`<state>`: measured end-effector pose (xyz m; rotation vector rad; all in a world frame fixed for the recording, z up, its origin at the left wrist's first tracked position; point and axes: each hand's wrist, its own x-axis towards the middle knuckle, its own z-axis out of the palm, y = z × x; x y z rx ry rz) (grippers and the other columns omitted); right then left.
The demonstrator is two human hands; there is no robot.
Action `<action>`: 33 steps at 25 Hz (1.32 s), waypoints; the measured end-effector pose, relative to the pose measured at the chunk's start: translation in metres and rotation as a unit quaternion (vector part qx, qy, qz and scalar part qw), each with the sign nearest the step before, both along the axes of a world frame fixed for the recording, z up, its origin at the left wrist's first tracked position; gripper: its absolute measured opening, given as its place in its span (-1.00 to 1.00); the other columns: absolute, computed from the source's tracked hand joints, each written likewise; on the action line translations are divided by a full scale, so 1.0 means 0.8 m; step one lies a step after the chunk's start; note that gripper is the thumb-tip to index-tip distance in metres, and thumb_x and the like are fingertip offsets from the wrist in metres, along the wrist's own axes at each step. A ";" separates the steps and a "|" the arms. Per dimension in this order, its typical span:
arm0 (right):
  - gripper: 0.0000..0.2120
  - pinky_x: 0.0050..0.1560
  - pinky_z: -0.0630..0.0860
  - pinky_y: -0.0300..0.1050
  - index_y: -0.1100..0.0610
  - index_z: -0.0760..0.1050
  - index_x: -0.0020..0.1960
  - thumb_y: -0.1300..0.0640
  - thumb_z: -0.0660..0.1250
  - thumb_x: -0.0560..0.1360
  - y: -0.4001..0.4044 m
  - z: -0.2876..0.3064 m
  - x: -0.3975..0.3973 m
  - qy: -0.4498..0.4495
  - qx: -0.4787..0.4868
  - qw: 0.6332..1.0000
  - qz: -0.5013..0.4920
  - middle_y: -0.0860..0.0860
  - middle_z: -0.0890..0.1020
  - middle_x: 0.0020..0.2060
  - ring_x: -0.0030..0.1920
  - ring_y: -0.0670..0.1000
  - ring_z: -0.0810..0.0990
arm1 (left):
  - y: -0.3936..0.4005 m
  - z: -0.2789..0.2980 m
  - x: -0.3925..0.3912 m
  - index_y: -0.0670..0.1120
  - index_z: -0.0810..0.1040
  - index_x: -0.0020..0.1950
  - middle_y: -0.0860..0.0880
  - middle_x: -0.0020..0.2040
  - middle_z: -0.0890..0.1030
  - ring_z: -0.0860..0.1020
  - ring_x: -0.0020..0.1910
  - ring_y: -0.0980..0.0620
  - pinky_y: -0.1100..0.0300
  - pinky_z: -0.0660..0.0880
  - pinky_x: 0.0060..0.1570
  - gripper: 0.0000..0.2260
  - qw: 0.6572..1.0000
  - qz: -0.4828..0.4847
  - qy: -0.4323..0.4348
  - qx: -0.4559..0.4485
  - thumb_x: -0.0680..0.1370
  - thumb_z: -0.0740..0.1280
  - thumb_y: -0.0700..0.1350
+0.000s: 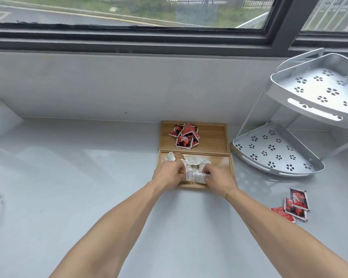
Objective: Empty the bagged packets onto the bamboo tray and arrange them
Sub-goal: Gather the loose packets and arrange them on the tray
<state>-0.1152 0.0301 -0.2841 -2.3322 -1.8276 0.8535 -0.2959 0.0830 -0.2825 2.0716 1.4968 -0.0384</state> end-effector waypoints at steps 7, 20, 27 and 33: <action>-0.69 -0.07 0.43 -0.10 0.03 0.50 0.24 0.12 0.23 0.51 0.012 -0.007 0.005 -0.057 0.019 0.998 0.024 0.07 0.63 0.13 0.16 0.14 0.57 | 0.009 -0.016 0.007 0.02 0.51 0.19 0.00 0.18 0.54 0.49 0.19 -0.06 0.07 0.45 -0.04 -0.72 0.999 -0.040 0.005 0.033 0.50 0.36 0.01; -0.66 0.20 0.40 0.04 -0.03 0.47 0.31 -0.04 0.21 0.56 -0.043 0.010 0.001 -0.098 0.047 0.994 0.008 0.00 0.55 0.22 0.32 0.08 0.43 | -0.033 -0.009 -0.011 0.03 0.45 0.33 -0.02 0.28 0.46 0.39 0.29 -0.06 0.06 0.40 0.17 -0.64 0.989 -0.041 0.055 0.130 0.56 0.29 0.09; -0.68 0.21 0.35 0.06 -0.02 0.51 0.25 -0.09 0.15 0.58 -0.113 0.032 0.029 -0.156 -0.027 0.987 0.026 0.00 0.57 0.22 0.28 0.12 0.44 | -0.078 0.015 -0.002 -0.01 0.48 0.27 -0.04 0.24 0.52 0.46 0.24 -0.10 0.02 0.46 0.11 -0.66 0.987 -0.128 0.088 0.039 0.56 0.25 0.10; -0.65 0.21 0.40 0.02 -0.05 0.51 0.27 -0.13 0.19 0.55 -0.173 0.052 0.091 -0.157 -0.115 0.980 0.036 0.03 0.58 0.23 0.30 0.11 0.47 | -0.102 0.018 0.065 0.05 0.50 0.32 0.00 0.29 0.56 0.54 0.23 -0.05 0.11 0.49 0.16 -0.55 0.956 -0.211 0.159 -0.129 0.47 0.37 0.16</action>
